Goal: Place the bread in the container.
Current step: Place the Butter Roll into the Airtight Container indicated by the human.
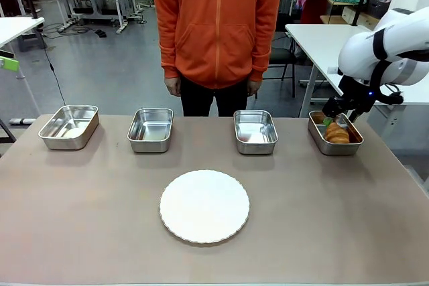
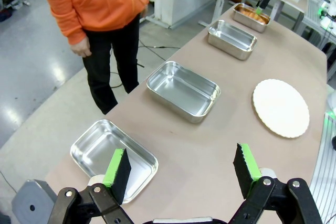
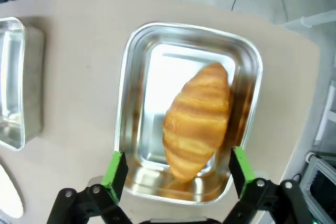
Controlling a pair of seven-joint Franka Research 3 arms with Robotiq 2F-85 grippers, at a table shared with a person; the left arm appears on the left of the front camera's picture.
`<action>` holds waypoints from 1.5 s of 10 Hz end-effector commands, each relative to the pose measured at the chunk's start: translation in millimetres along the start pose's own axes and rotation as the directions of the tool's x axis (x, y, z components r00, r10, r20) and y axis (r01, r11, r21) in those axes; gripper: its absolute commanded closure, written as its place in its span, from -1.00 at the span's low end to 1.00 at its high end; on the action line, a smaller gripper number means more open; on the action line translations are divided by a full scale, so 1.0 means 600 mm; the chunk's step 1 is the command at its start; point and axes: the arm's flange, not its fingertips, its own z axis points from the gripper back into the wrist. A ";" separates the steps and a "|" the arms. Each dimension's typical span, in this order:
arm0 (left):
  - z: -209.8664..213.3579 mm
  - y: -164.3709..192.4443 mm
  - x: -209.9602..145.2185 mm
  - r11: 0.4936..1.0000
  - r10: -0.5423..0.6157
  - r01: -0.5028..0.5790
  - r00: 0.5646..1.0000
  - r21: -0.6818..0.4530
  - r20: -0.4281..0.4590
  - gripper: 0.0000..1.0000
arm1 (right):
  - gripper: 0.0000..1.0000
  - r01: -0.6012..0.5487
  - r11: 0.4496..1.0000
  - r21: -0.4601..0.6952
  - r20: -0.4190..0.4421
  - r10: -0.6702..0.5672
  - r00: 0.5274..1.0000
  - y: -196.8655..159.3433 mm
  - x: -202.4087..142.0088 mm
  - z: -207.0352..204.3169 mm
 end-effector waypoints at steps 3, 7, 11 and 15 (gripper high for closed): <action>0.000 -0.003 0.002 1.000 -0.016 0.016 1.000 -0.006 0.010 -1.00 | -1.00 0.126 0.992 -0.012 0.212 -0.121 0.970 0.057 -0.161 0.126; 0.000 -0.003 0.002 1.000 -0.016 0.016 1.000 -0.006 0.010 -1.00 | -1.00 0.110 0.994 -0.017 0.182 -0.105 0.978 0.049 -0.155 0.139; 0.000 -0.003 0.002 1.000 -0.016 0.016 1.000 -0.006 0.010 -1.00 | -1.00 0.110 0.994 -0.017 0.182 -0.105 0.978 0.049 -0.155 0.139; 0.000 -0.003 0.002 1.000 -0.016 0.016 1.000 -0.006 0.010 -1.00 | -1.00 0.171 0.985 -0.032 0.175 -0.163 0.971 0.140 -0.276 0.142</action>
